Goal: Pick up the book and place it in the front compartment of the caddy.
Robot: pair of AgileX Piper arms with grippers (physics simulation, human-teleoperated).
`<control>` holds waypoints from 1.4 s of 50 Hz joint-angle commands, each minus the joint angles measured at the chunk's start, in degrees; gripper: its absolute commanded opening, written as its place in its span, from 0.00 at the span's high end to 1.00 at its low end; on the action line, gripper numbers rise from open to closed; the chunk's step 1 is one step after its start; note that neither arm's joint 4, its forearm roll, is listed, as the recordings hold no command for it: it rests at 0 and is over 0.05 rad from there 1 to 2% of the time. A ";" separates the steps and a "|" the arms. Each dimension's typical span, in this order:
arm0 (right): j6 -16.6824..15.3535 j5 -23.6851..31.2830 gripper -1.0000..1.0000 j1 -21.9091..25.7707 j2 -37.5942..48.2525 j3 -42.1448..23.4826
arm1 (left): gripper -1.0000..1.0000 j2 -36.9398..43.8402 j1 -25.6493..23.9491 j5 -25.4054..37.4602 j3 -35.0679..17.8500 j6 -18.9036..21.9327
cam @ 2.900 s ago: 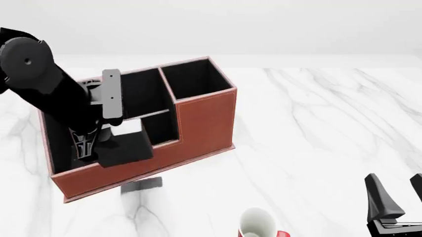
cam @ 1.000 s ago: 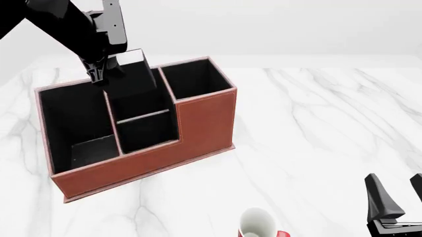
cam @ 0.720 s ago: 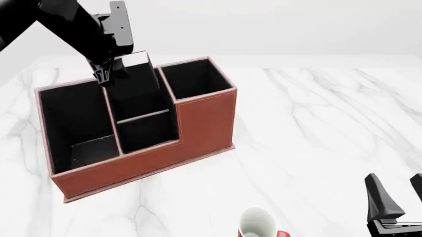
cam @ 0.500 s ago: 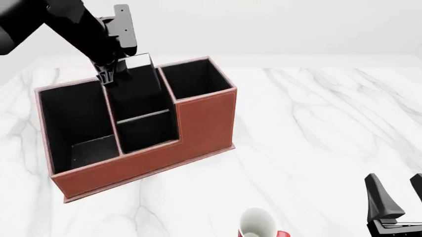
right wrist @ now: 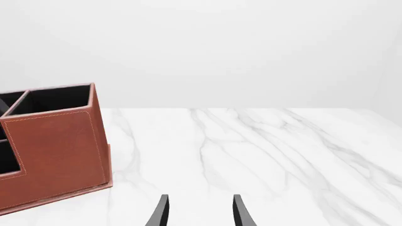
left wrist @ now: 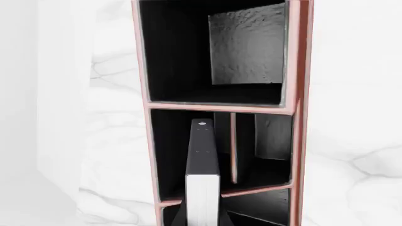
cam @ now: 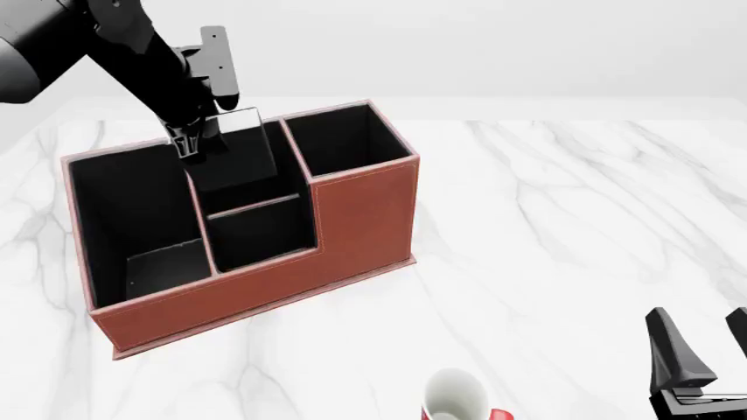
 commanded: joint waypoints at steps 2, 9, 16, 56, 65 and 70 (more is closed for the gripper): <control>-0.01 0.08 0.00 0.01 -0.10 0.03 | 1.00 1.46 0.15 0.00 -0.76 0.47; 0.00 0.09 0.00 0.00 -0.12 0.03 | 1.00 3.23 -0.33 0.00 -1.77 -0.27; 0.00 0.08 0.00 0.01 -0.10 0.03 | 1.00 4.28 1.05 0.00 -2.87 1.21; -0.01 0.09 0.00 0.01 -0.12 0.03 | 1.00 13.13 0.59 0.00 -5.74 -4.68; 0.00 0.09 0.00 0.01 -0.13 0.03 | 1.00 15.01 0.64 0.00 -6.27 -6.44; -0.01 0.08 0.00 0.02 -0.11 0.03 | 1.00 15.91 0.89 0.00 -6.72 -6.81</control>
